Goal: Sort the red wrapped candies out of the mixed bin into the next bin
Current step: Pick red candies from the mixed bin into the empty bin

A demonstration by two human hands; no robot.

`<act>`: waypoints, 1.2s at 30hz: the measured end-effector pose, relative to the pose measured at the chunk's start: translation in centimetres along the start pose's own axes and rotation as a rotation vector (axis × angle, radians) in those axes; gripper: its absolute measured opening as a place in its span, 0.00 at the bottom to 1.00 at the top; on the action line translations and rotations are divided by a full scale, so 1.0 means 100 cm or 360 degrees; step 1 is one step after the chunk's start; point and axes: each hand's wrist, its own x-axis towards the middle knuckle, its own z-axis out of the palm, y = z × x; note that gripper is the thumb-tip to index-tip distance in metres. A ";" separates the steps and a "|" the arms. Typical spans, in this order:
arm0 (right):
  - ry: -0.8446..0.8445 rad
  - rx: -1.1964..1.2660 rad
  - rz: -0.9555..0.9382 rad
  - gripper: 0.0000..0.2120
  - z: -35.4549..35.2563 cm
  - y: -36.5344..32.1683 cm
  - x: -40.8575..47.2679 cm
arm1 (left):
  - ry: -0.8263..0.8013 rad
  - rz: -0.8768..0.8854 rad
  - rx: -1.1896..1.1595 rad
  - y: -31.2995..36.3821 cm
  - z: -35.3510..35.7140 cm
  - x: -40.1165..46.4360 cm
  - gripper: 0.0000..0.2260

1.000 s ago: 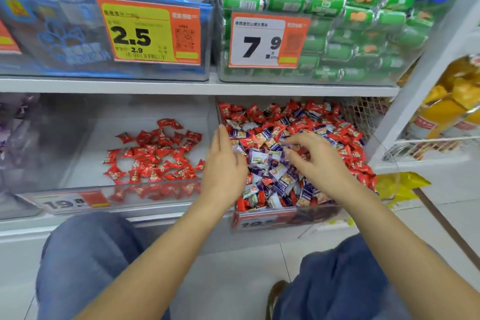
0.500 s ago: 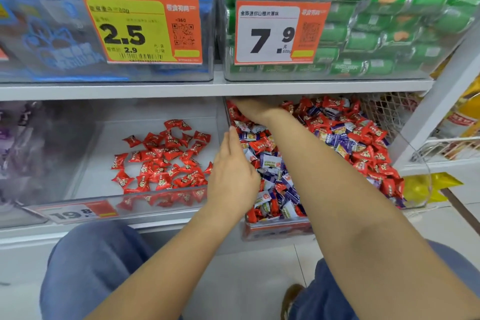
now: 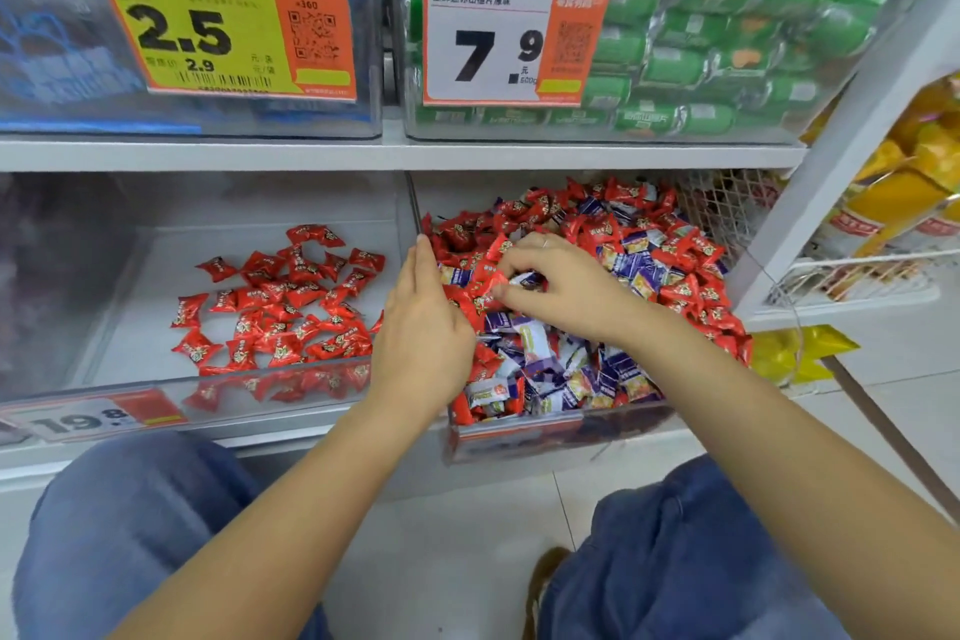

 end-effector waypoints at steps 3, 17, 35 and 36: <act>-0.0017 -0.0103 0.0010 0.15 -0.007 0.007 -0.031 | 0.0012 0.0002 -0.0023 0.001 0.000 -0.001 0.29; 0.1042 0.0536 0.0421 0.04 -0.018 0.039 -0.099 | 0.0026 0.0651 0.0277 0.033 -0.018 0.001 0.19; 0.0535 -0.0007 0.0146 0.14 0.003 0.027 -0.059 | -0.0776 0.0746 0.0940 0.047 0.004 0.048 0.19; 0.0664 0.0145 0.0177 0.13 0.001 0.028 -0.060 | -0.0788 0.0735 0.0931 0.048 0.003 0.049 0.19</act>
